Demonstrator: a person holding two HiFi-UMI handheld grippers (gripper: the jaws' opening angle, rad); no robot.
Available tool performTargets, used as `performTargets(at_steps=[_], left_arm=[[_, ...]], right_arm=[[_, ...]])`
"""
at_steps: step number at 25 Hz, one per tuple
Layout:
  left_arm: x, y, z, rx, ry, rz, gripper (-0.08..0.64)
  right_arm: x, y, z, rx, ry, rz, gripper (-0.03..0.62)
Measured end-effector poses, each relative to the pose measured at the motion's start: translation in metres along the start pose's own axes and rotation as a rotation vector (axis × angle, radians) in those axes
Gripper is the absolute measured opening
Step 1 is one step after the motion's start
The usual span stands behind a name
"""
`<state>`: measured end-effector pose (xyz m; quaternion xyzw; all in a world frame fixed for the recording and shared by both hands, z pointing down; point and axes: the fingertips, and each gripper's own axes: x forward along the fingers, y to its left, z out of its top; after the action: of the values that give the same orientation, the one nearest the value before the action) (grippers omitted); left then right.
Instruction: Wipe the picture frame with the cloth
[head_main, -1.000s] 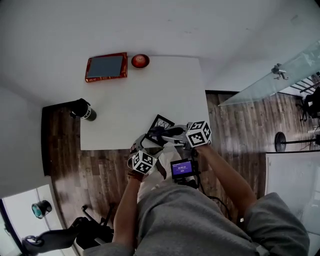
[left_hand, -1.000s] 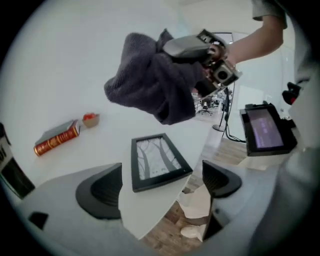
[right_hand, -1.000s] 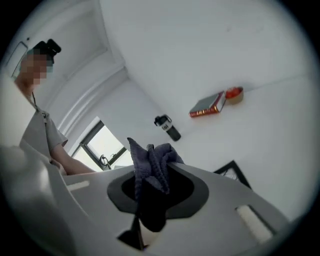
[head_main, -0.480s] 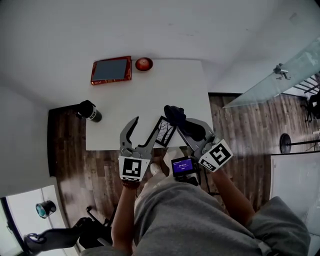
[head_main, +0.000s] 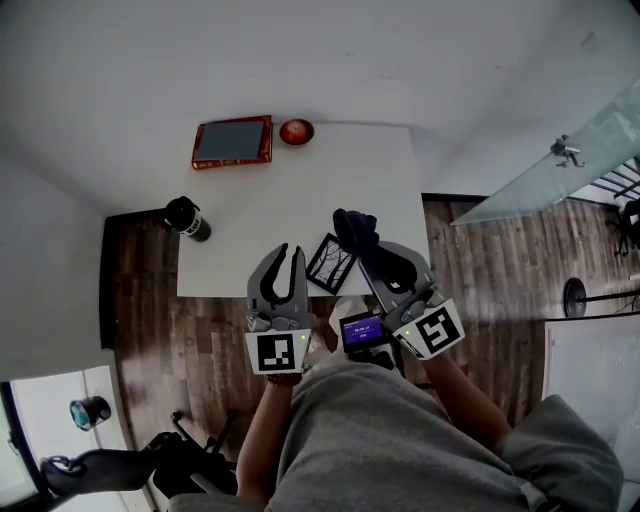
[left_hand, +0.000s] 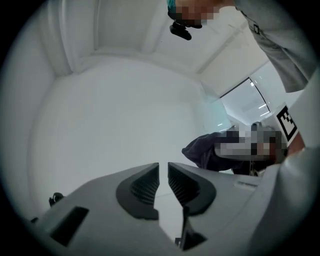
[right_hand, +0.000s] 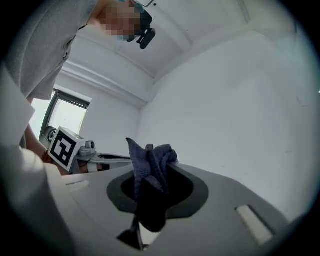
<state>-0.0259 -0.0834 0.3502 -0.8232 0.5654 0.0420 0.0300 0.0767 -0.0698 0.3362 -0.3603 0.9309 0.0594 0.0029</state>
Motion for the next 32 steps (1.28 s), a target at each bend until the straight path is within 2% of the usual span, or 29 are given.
performTargets(at_steps=[2,6,9,13,27,32], left_arm=[[-0.005,-0.001,0.0,0.0,-0.005,0.004,-0.009],[-0.011,-0.001,0.0,-0.002,0.004,0.012,-0.008],[-0.013,-0.005,0.001,0.028,0.001,0.004,-0.007],[-0.016,-0.014,0.0,0.054,-0.007,-0.015,-0.007],[-0.02,-0.025,-0.004,0.046,0.008,-0.019,-0.005],[-0.022,-0.024,-0.005,0.051,0.011,-0.021,-0.005]], right_arm=[[-0.001,0.006,-0.001,-0.003,0.007,0.009,0.078],[0.0,0.018,-0.009,-0.029,0.037,0.037,0.077],[0.0,0.022,-0.008,-0.028,0.029,0.041,0.075],[-0.009,0.026,-0.024,-0.035,0.091,0.047,0.074],[-0.017,0.022,-0.028,-0.013,0.091,0.04,0.074],[-0.021,0.02,-0.037,-0.009,0.127,0.039,0.074]])
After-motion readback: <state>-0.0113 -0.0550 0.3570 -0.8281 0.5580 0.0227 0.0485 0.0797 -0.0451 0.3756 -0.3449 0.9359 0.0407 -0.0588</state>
